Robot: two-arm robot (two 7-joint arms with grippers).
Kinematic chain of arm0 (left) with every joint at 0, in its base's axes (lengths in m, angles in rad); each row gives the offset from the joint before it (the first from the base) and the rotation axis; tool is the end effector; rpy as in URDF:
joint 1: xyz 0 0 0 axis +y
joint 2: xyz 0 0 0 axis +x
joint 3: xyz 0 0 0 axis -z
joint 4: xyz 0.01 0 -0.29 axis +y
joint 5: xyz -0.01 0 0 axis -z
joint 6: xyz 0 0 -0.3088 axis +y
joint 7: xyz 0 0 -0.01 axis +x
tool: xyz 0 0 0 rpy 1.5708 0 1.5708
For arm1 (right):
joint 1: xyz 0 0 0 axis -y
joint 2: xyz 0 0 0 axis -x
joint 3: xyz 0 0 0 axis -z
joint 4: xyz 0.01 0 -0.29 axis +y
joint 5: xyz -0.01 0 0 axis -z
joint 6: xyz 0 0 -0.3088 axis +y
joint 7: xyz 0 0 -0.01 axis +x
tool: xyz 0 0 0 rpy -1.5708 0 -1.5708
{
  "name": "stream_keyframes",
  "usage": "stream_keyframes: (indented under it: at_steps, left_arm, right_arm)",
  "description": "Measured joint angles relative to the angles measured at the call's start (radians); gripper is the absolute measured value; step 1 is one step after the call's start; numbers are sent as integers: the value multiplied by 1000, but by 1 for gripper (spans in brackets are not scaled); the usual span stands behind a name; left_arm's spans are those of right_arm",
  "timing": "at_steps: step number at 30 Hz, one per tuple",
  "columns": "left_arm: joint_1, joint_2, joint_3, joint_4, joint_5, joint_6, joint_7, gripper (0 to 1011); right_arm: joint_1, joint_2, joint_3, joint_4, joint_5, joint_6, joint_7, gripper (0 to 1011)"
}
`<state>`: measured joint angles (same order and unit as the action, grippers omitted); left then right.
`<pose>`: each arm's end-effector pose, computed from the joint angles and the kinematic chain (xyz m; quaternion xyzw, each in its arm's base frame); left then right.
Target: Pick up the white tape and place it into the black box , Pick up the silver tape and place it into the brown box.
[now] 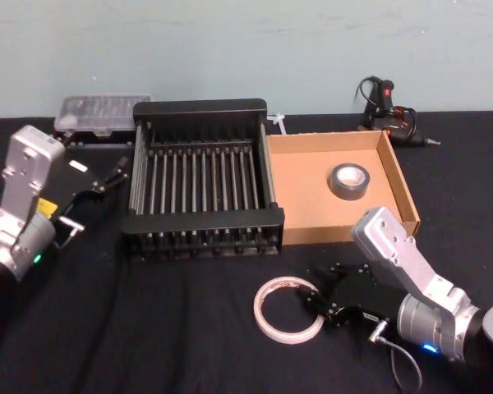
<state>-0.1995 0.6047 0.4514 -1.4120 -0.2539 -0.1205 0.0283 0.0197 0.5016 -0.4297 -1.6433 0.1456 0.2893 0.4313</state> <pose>0.3581 0.0827 -0.3023 0.1415 -0.1325 0.5799 0.7913 0.3045 -0.0142 -0.3053 -0.2532 0.0316 -0.3559 0.8990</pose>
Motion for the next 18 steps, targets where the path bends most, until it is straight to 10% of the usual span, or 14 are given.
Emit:
stream_keyframes:
  at_steps: [11,18]
  left_arm:
    - [0,0,0,0,0,0,0,1001]
    - [0,0,0,0,0,0,0,1001]
  right_arm:
    - [0,0,0,0,1,0,0,109]
    - [0,0,0,0,1,0,0,77]
